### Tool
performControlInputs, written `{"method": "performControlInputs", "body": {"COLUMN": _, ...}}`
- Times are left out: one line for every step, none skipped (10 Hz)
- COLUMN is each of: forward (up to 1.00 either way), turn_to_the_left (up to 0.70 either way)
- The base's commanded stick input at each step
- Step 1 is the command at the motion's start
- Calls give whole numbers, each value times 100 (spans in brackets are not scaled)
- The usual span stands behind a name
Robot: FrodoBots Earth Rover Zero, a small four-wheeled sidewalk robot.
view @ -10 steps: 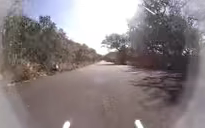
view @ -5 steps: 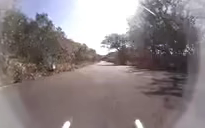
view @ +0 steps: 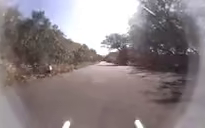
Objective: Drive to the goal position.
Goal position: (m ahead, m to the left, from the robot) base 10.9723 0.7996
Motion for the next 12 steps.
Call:
{"method": "performControlInputs", "body": {"forward": 85, "turn_to_the_left": 0}}
{"method": "performControlInputs", "body": {"forward": 85, "turn_to_the_left": 0}}
{"method": "performControlInputs", "body": {"forward": 85, "turn_to_the_left": 0}}
{"method": "performControlInputs", "body": {"forward": 85, "turn_to_the_left": 0}}
{"method": "performControlInputs", "body": {"forward": 85, "turn_to_the_left": 0}}
{"method": "performControlInputs", "body": {"forward": 85, "turn_to_the_left": 0}}
{"method": "performControlInputs", "body": {"forward": 85, "turn_to_the_left": 0}}
{"method": "performControlInputs", "body": {"forward": 85, "turn_to_the_left": 0}}
{"method": "performControlInputs", "body": {"forward": 85, "turn_to_the_left": 0}}
{"method": "performControlInputs", "body": {"forward": 85, "turn_to_the_left": 0}}
{"method": "performControlInputs", "body": {"forward": 85, "turn_to_the_left": 0}}
{"method": "performControlInputs", "body": {"forward": 85, "turn_to_the_left": 0}}
